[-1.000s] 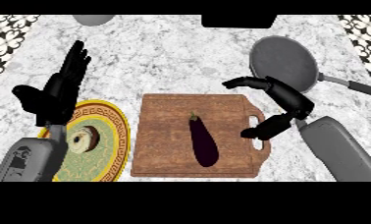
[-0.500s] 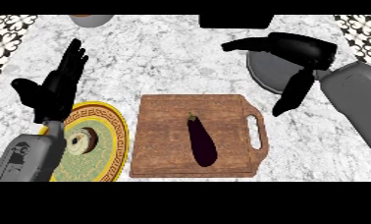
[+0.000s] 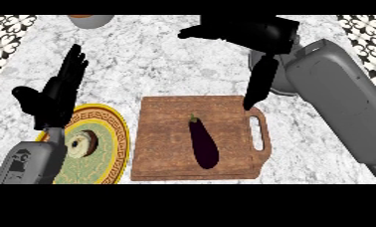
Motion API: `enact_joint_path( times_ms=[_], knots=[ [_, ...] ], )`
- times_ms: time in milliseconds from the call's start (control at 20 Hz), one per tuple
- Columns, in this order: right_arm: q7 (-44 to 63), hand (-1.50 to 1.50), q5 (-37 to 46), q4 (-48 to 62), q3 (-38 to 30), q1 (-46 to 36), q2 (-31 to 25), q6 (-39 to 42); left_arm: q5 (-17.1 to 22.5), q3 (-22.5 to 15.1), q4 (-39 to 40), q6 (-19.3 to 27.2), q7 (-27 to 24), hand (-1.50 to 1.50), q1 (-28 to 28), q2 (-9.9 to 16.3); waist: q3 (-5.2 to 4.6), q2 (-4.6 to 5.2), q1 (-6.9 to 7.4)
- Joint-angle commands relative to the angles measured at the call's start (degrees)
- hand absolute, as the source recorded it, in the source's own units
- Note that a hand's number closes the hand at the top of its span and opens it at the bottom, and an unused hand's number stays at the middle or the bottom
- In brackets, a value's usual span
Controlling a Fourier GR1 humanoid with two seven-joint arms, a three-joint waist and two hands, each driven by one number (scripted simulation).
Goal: Pick the eggplant from the cutting board and place it in the pan
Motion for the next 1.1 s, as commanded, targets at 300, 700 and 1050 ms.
enact_joint_path(
  times_ms=[300,700,1050],
  knots=[
    [8.4,-1.50,-2.8,-1.7,-1.2,0.6,10.3,8.4,-0.4,2.3,-0.2,-1.9,0.9,0.00,-0.8,0.1,0.02,-0.02,-0.46],
    [17.5,-1.50,4.5,-9.1,3.3,8.6,14.9,7.3,-0.5,4.7,4.1,-3.9,-1.3,0.00,-2.2,-0.4,0.01,0.07,-0.64],
    [10.4,-1.50,15.1,-3.0,1.3,9.6,13.7,5.5,-2.5,3.6,0.5,-3.6,2.0,0.00,-1.8,-1.7,0.05,0.12,-0.15]
  ],
)
